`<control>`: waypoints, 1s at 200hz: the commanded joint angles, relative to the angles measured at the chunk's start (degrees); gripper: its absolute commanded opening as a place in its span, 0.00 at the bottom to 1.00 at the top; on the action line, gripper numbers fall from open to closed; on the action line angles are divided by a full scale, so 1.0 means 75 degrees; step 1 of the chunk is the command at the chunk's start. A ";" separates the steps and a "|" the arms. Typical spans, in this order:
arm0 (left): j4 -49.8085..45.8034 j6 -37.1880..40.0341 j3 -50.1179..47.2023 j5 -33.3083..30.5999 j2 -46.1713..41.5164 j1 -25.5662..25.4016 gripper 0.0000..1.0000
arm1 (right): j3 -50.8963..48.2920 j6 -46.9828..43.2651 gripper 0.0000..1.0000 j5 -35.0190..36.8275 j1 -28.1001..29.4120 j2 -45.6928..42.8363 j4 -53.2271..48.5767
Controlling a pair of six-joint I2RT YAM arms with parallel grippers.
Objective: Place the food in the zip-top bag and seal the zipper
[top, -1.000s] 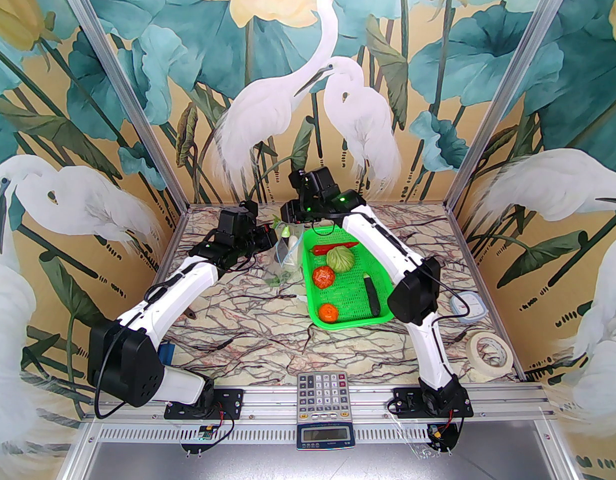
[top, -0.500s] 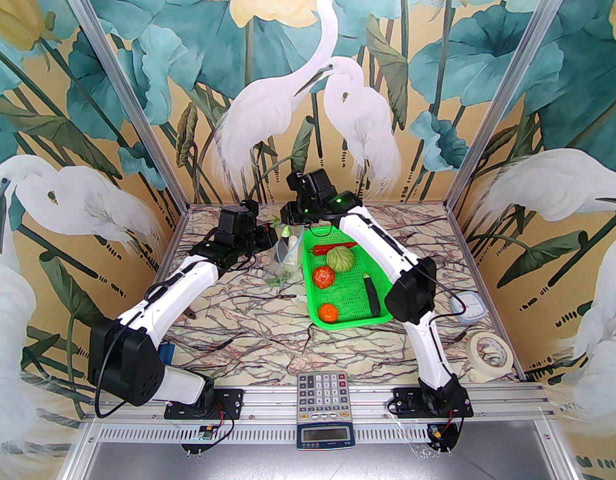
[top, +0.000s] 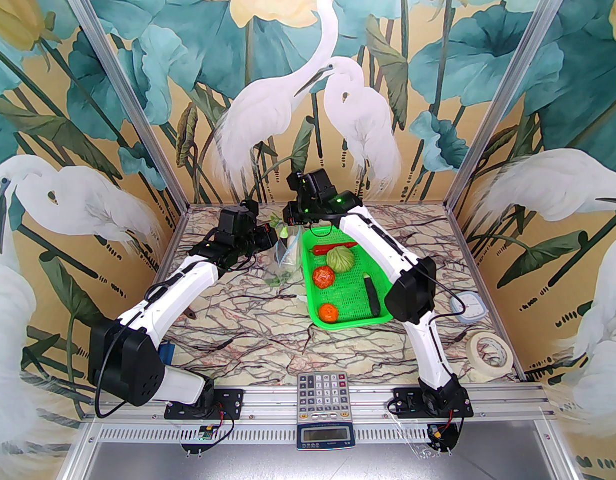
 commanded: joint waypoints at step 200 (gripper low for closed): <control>-0.0388 -0.0121 0.0900 0.0049 0.0035 0.0011 0.00 | -0.1750 -0.0208 0.00 -0.0100 0.0045 -0.1275 0.0302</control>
